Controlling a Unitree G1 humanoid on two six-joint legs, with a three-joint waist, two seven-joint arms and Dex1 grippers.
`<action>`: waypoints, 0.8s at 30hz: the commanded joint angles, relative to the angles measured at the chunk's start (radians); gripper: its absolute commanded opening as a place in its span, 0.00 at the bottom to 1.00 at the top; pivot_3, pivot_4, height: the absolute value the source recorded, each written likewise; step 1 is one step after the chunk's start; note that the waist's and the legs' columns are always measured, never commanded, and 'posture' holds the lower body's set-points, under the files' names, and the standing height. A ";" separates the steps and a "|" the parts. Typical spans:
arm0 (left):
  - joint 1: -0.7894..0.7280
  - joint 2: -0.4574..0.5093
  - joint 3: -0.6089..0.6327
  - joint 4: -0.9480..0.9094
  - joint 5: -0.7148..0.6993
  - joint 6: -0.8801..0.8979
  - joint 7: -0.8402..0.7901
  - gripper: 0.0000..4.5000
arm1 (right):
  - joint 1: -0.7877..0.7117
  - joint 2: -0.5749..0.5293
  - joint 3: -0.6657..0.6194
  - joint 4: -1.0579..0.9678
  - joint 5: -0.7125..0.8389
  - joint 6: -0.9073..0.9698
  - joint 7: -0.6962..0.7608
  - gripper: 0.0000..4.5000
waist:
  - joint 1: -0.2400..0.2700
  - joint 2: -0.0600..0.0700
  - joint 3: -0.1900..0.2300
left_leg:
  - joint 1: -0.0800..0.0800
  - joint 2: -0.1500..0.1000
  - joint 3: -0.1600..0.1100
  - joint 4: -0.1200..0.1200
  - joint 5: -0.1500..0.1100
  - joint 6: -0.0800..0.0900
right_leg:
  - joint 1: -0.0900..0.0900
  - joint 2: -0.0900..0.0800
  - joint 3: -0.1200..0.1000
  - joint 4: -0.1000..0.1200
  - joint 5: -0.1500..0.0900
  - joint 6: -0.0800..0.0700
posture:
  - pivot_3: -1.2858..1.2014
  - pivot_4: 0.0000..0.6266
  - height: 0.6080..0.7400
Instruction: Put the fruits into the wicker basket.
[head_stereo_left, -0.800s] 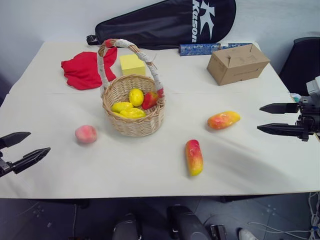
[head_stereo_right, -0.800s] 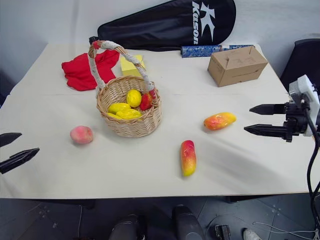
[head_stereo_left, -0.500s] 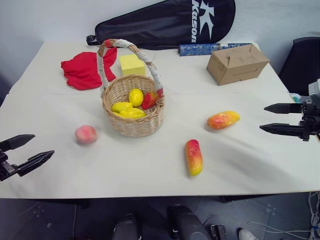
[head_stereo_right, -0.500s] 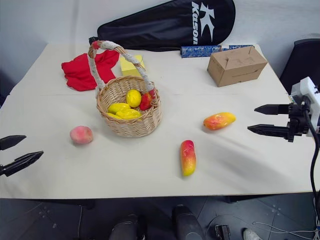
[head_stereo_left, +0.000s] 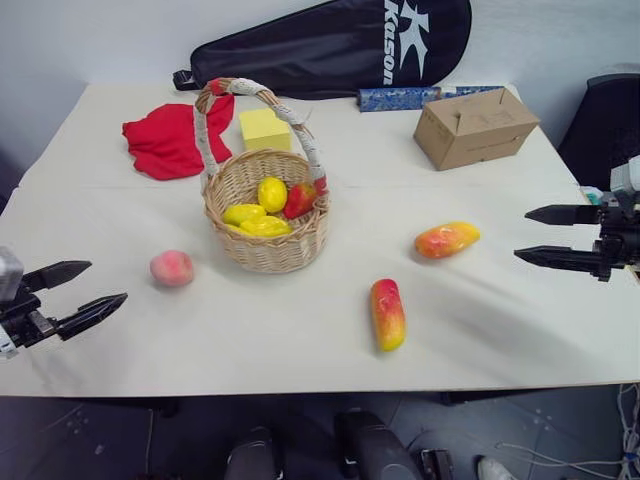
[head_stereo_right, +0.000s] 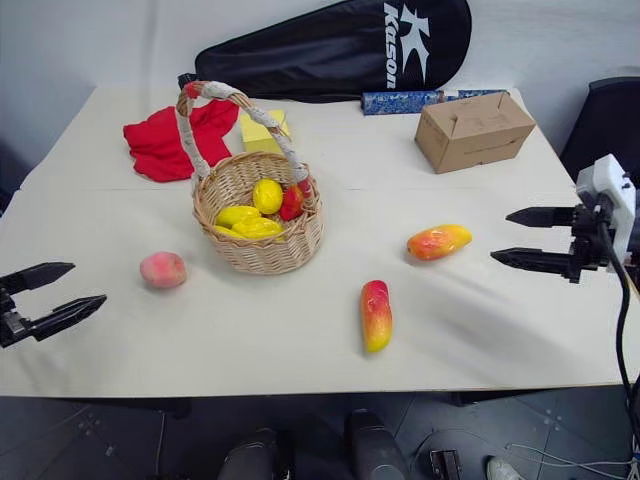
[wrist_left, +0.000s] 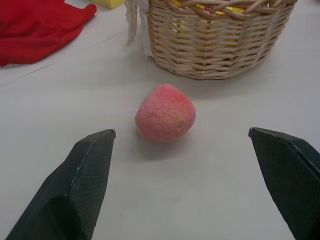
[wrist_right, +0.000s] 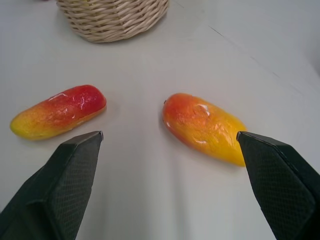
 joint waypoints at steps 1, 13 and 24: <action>-0.097 0.058 -0.120 0.097 0.075 -0.086 -0.035 1.00 | 0.022 -0.010 -0.051 -0.188 0.099 0.087 0.003 0.98 | 0.001 0.001 0.000 | 0.001 0.000 0.000 0.000 0.000 0.000 | 0.000 0.000 0.000 0.000 0.000 0.000 | 0.52 0.24 1.00; -0.672 0.039 -0.590 0.620 0.375 -0.363 -0.113 1.00 | 0.036 0.047 -0.065 -0.610 0.325 0.233 -0.124 0.98 | 0.006 0.000 0.000 | -0.004 0.000 0.001 0.002 -0.001 0.001 | -0.002 0.000 -0.001 -0.001 0.000 0.001 | 0.52 0.24 1.00; -0.868 -0.066 -0.692 0.857 0.451 -0.424 -0.148 0.96 | -0.016 0.071 -0.015 -0.620 0.340 0.255 -0.199 1.00 | 0.007 -0.001 0.000 | -0.006 0.001 0.002 0.009 -0.001 0.001 | -0.005 0.001 0.000 0.005 0.000 0.001 | 0.52 0.24 1.00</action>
